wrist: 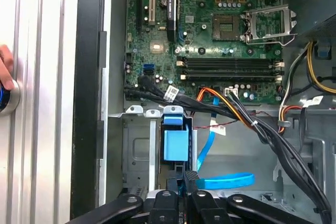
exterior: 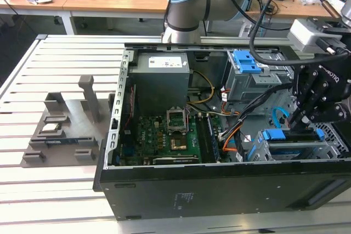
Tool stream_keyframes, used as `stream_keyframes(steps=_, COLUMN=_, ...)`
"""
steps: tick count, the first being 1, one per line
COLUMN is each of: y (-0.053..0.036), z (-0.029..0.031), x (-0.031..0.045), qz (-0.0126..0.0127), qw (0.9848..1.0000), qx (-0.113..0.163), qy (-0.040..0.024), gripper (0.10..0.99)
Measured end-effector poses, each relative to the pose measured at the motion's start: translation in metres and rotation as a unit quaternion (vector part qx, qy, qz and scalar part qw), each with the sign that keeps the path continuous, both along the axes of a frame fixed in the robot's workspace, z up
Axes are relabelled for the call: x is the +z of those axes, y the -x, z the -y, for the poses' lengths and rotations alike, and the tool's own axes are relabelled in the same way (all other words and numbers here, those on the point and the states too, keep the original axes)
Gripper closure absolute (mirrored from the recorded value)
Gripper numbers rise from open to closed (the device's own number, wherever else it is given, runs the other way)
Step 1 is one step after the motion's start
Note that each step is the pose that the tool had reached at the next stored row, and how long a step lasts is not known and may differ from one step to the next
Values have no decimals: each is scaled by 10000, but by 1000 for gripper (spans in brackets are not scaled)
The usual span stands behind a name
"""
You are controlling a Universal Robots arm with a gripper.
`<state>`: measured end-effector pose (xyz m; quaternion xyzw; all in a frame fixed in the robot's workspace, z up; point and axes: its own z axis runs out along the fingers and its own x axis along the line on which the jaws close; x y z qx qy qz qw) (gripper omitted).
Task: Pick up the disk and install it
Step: 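Insert the second disk wire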
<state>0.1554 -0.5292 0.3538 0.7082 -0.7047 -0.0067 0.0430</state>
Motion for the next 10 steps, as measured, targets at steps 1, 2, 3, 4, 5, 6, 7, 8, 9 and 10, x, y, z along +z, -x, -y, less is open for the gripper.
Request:
stream_keyframes(steps=1, y=-13, z=0, x=-11, qz=0, qw=10000, qx=0, qy=0, gripper=925)
stream_keyframes(steps=2, y=-49, z=-3, x=-25, qz=-1, qw=10000, qx=0, qy=1, gripper=925)
stream_keyframes(steps=3, y=-73, z=-13, x=-33, qz=-1, qw=10000, qx=0, qy=1, gripper=925)
stream_keyframes(steps=4, y=-85, z=-18, x=-39, qz=-1, qw=10000, qx=1, qy=0, gripper=925)
stream_keyframes(steps=5, y=-94, z=-22, x=-45, qz=-1, qw=10000, qx=0, qy=0, gripper=925)
stream_keyframes(steps=6, y=-102, z=-24, x=-56, qz=-2, qw=10000, qx=0, qy=0, gripper=925)
stream_keyframes(steps=7, y=-102, z=-24, x=-66, qz=-2, qw=10000, qx=0, qy=0, gripper=925)
stream_keyframes(steps=8, y=-102, z=-24, x=-74, qz=-2, qw=10000, qx=-1, qy=0, gripper=925)
stream_keyframes(steps=9, y=-103, z=-24, x=-89, qz=-2, qw=10000, qx=0, qy=0, gripper=925)
stream_keyframes(steps=10, y=-104, z=-25, x=-98, qz=-2, qw=10000, qx=0, qy=0, gripper=925)
